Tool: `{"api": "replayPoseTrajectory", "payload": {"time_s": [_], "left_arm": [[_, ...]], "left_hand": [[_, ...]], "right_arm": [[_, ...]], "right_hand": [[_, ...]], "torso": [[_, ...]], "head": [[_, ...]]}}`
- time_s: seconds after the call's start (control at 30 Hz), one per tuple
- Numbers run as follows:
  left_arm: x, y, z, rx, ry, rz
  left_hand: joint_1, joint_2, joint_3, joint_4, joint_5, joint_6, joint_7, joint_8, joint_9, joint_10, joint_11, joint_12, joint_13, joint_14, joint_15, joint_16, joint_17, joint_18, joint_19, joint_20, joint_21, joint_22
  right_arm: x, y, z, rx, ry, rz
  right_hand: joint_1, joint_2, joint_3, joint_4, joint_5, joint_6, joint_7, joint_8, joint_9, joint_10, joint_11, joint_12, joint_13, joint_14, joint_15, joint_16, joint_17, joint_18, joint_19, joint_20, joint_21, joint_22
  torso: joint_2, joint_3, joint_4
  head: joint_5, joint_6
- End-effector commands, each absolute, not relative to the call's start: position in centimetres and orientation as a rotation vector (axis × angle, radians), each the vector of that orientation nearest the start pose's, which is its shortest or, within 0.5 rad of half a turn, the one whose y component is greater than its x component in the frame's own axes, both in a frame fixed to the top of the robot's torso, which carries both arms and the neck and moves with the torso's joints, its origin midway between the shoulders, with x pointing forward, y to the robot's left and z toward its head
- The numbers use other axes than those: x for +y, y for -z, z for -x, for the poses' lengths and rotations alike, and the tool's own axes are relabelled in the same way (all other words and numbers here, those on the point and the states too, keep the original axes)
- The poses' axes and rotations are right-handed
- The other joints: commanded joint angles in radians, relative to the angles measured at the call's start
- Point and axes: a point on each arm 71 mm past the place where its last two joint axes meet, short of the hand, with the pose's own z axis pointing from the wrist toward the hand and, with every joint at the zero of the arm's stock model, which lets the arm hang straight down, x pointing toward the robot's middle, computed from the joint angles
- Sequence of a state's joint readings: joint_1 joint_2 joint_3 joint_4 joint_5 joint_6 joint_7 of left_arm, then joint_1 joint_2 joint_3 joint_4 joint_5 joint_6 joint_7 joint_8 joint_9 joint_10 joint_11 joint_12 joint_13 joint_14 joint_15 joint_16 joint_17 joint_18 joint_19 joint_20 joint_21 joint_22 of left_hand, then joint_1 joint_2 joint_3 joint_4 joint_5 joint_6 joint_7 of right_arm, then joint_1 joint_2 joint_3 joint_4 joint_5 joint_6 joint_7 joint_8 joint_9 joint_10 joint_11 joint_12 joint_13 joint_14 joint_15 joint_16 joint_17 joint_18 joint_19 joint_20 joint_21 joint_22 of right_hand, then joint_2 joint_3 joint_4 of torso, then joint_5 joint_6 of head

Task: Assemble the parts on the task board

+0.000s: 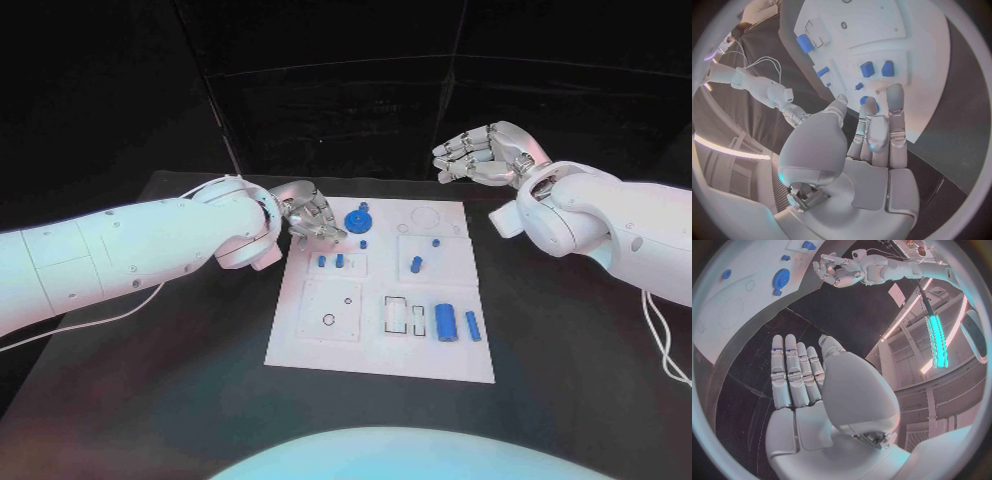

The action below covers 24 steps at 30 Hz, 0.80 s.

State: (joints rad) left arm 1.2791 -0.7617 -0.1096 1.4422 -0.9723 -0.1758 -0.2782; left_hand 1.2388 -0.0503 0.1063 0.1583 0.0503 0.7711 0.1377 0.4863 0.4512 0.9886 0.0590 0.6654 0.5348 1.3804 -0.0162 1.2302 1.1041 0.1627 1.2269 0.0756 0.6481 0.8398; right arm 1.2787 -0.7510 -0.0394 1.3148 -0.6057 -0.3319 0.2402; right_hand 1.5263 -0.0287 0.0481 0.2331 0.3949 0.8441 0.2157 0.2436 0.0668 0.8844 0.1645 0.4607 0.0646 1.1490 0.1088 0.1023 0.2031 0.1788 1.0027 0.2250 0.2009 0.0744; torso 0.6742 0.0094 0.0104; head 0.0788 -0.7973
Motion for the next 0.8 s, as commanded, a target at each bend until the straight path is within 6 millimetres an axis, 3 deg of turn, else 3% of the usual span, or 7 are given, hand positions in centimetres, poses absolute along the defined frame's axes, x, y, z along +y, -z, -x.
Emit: {"api": "replayPoseTrajectory", "payload": {"time_s": [0.03,0.13,0.2,0.37,0.5,0.63,0.8], "left_arm": [[17.9,18.1,-51.0,1.802,0.931,0.223],[16.8,17.9,-51.3,1.752,0.981,0.139],[15.9,17.8,-51.5,1.728,1.006,0.064],[14.2,18.2,-52.4,1.71,1.008,-0.082],[13.4,18.6,-53.0,1.73,0.965,-0.171],[12.9,19.3,-53.4,1.79,0.908,-0.229],[12.5,20.2,-53.8,1.849,0.833,-0.28]], "left_hand": [[0.098,0.015,0.031,-0.043,-0.001,-0.01,0.018,-0.034,-0.038,-0.051,0.02,-0.066,-0.053,-0.073,0.017,-0.112,-0.131,0.011,-0.03,0.017,-0.056,-0.038],[0.169,0.015,0.066,-0.076,0.001,0.016,0.039,-0.08,-0.094,-0.074,0.035,-0.144,-0.13,-0.133,0.03,-0.199,-0.229,0.016,-0.048,0.034,-0.103,-0.072],[0.201,0.008,0.084,-0.095,-0.001,0.046,0.024,-0.099,-0.121,-0.063,0.035,-0.176,-0.167,-0.133,0.026,-0.206,-0.244,0.022,-0.04,0.034,-0.112,-0.081],[0.215,-0.025,0.134,-0.114,0.0,0.159,0.002,-0.19,-0.218,0.058,0.015,-0.301,-0.308,-0.061,0.011,-0.128,-0.186,0.02,0.01,0.019,-0.109,-0.087],[0.208,-0.042,0.141,-0.12,0.001,0.175,0.001,-0.223,-0.248,0.067,0.018,-0.345,-0.349,-0.036,0.013,-0.099,-0.167,0.019,0.031,0.02,-0.105,-0.086],[0.18,-0.062,0.13,-0.114,-0.001,0.177,0.005,-0.255,-0.275,0.07,0.021,-0.378,-0.381,0.054,0.012,0.028,-0.027,0.009,0.102,0.018,-0.016,-0.025],[0.17,-0.069,0.121,-0.115,-0.001,0.182,0.004,-0.274,-0.291,0.067,0.022,-0.399,-0.402,0.079,0.01,0.059,0.0,-0.001,0.143,0.016,0.049,0.023]], "right_arm": [[-21.6,14.7,-53.7,1.514,-1.176,-0.499],[-21.5,14.7,-53.8,1.514,-1.179,-0.497],[-21.4,14.7,-53.8,1.515,-1.181,-0.495],[-21.2,14.8,-53.8,1.516,-1.184,-0.494],[-21.0,14.8,-53.8,1.517,-1.187,-0.492],[-20.9,14.8,-53.8,1.519,-1.19,-0.49],[-20.8,14.8,-53.9,1.52,-1.192,-0.489]], "right_hand": [[-0.01,0.001,0.003,0.0,0.004,-0.003,0.012,0.004,-0.001,0.001,0.001,-0.004,-0.002,0.003,0.005,-0.005,-0.001,0.003,0.007,-0.003,-0.004,-0.002],[-0.007,0.003,0.008,-0.002,0.005,-0.002,0.01,0.005,-0.001,0.001,0.0,-0.004,-0.002,0.003,0.005,-0.006,-0.002,0.004,0.008,-0.003,-0.006,-0.002],[-0.006,0.003,0.009,-0.003,0.004,-0.001,0.009,0.005,-0.001,0.002,-0.001,-0.004,-0.002,0.003,0.004,-0.006,-0.002,0.004,0.009,-0.004,-0.006,-0.002],[-0.006,0.003,0.01,-0.003,0.004,-0.001,0.009,0.005,-0.001,0.002,-0.001,-0.004,-0.002,0.003,0.004,-0.006,-0.002,0.004,0.009,-0.004,-0.006,-0.002],[-0.006,0.003,0.01,-0.003,0.004,-0.001,0.009,0.005,-0.001,0.002,-0.001,-0.004,-0.002,0.003,0.004,-0.006,-0.002,0.004,0.009,-0.004,-0.006,-0.002],[-0.006,0.003,0.01,-0.003,0.004,-0.001,0.009,0.005,-0.001,0.002,-0.001,-0.004,-0.002,0.003,0.004,-0.006,-0.002,0.004,0.009,-0.004,-0.006,-0.002],[-0.007,0.002,0.01,-0.003,0.003,-0.001,0.009,0.005,-0.001,0.002,-0.001,-0.004,-0.002,0.003,0.004,-0.006,-0.002,0.004,0.01,-0.004,-0.007,-0.002]], "torso": [[0.001,0.0001,-0.0021],[0.002,0.0,-0.0026],[0.002,-0.0004,-0.0034],[0.001,0.0016,-0.0059],[0.002,0.0009,-0.0058],[0.003,-0.0001,-0.0054],[0.003,0.0,-0.005]], "head": [[-0.003,0.002],[-0.006,0.005],[-0.009,0.006],[-0.006,0.006],[-0.011,0.007],[-0.016,0.009],[-0.016,0.006]]}}
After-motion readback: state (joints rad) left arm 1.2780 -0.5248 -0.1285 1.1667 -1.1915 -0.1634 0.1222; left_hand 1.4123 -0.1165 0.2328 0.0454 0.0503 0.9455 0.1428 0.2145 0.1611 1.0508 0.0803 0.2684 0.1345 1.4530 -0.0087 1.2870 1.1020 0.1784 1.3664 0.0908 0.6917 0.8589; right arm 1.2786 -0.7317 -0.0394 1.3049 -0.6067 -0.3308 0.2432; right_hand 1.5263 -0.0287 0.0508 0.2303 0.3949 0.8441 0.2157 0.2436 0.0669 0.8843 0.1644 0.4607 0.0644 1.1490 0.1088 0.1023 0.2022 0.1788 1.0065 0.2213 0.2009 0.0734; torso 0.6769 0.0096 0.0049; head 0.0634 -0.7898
